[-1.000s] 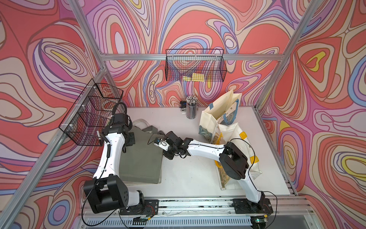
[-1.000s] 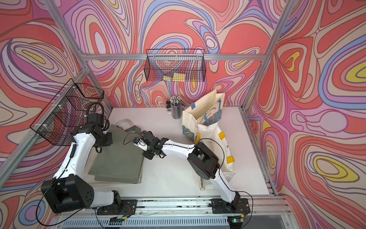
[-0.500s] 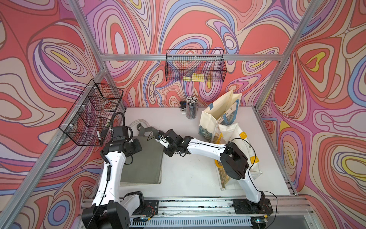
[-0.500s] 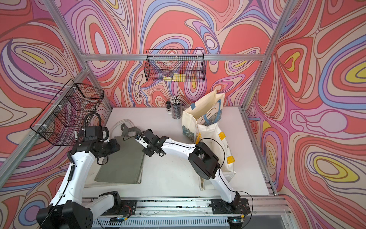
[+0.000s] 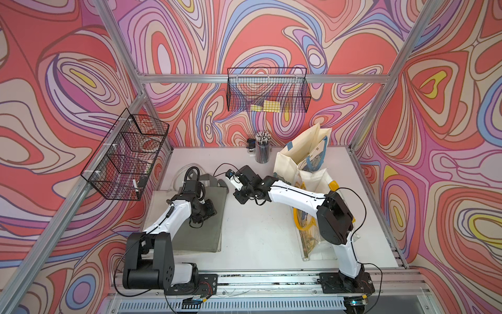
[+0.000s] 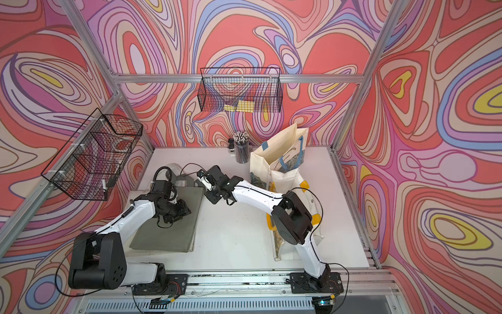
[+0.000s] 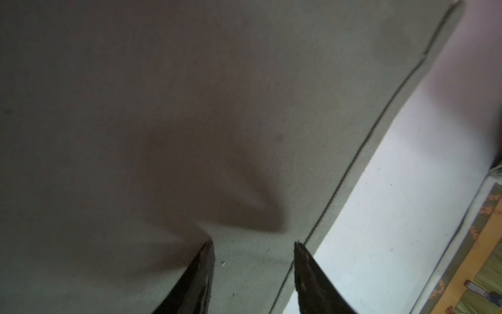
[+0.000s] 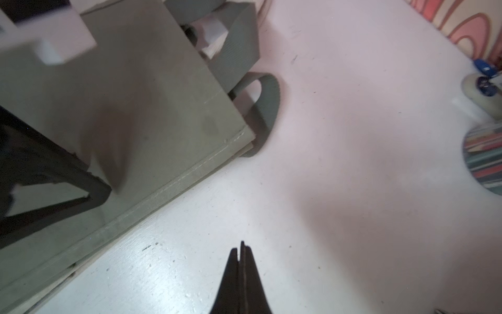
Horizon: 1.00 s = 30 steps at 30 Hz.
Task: Put away the canvas bag
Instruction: Place the canvas bag at the center of the board, then pick up the canvas bag from the center of the board.
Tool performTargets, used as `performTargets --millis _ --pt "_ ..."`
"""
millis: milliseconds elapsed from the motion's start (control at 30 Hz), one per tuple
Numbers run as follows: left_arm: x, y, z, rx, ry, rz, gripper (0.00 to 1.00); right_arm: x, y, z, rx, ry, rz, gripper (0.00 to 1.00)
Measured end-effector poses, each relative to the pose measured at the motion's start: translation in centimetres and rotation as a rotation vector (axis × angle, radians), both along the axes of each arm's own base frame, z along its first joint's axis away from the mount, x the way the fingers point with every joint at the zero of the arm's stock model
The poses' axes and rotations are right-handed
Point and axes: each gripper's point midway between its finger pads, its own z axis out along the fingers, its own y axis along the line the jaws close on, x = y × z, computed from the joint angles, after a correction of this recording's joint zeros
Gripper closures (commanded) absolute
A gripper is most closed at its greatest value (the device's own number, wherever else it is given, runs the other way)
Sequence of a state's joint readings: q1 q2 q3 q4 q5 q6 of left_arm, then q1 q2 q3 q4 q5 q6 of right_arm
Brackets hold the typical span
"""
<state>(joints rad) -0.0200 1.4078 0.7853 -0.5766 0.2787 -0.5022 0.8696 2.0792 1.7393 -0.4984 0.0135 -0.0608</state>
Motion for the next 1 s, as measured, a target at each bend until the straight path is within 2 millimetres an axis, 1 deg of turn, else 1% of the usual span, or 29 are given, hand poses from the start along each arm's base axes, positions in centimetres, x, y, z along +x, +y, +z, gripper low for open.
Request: performTargets --millis 33,100,200,233,300,400,467,500,567,600,633,700,733,767,800,867,900,1000 --pt "-0.1 0.0 -0.4 0.003 0.015 -0.003 0.49 0.2 -0.5 0.6 0.004 -0.005 -0.013 0.94" --pt "0.0 -0.1 -0.5 0.007 0.019 -0.01 0.49 0.4 -1.6 1.7 0.011 -0.007 -0.04 0.92" --pt "0.8 -0.4 0.9 0.017 -0.037 -0.037 0.48 0.8 -3.7 3.2 0.02 -0.002 -0.088 0.86" --pt "1.2 -0.7 1.8 0.02 -0.069 -0.053 0.47 1.0 -4.6 3.8 0.02 -0.002 -0.108 0.84" --pt "2.1 -1.4 4.2 0.025 -0.153 -0.087 0.47 1.4 -6.4 5.3 0.019 -0.011 -0.146 0.8" --pt "3.5 -3.2 8.8 0.025 -0.3 -0.158 0.47 1.7 -9.2 8.2 0.021 -0.034 -0.205 0.76" --pt "4.1 -4.9 11.6 0.026 -0.386 -0.224 0.46 1.5 -11.2 10.1 0.026 -0.04 -0.243 0.72" --pt "4.3 -6.1 13.1 0.028 -0.43 -0.268 0.45 1.3 -12.3 11.2 0.032 -0.042 -0.264 0.65" --pt "4.2 -8.6 15.2 0.03 -0.494 -0.356 0.44 0.8 -14.3 13.2 0.042 -0.048 -0.305 0.53" --pt "3.9 -10.1 16.2 0.031 -0.525 -0.41 0.44 0.4 -15.5 14.3 0.052 -0.053 -0.331 0.42" --pt "3.8 -11.3 17.0 0.034 -0.551 -0.454 0.44 0.0 -16.6 15.3 0.058 -0.056 -0.353 0.36" --pt "3.4 -13.7 18.8 0.038 -0.601 -0.533 0.43 -1.0 -18.9 17.1 0.065 -0.07 -0.393 0.29" --pt "3.3 -14.9 19.8 0.041 -0.627 -0.573 0.43 -1.6 -20.2 18.0 0.068 -0.076 -0.416 0.27" --pt "3.2 -15.8 20.5 0.044 -0.646 -0.598 0.43 -2.1 -21.3 18.7 0.068 -0.082 -0.435 0.26" --pt "3.1 -17.0 21.4 0.046 -0.67 -0.632 0.43 -2.7 -22.8 19.4 0.07 -0.09 -0.466 0.24" --pt "2.9 -19.1 22.8 0.047 -0.711 -0.693 0.41 -3.6 -25.8 19.8 0.064 -0.088 -0.53 0.24" --pt "2.5 -20.4 23.3 0.045 -0.729 -0.734 0.4 -3.9 -27.7 19.8 0.06 -0.081 -0.576 0.23" --pt "1.4 -23.8 24.5 0.031 -0.77 -0.83 0.36 -4.7 -33.4 18.5 0.033 -0.038 -0.723 0.22"
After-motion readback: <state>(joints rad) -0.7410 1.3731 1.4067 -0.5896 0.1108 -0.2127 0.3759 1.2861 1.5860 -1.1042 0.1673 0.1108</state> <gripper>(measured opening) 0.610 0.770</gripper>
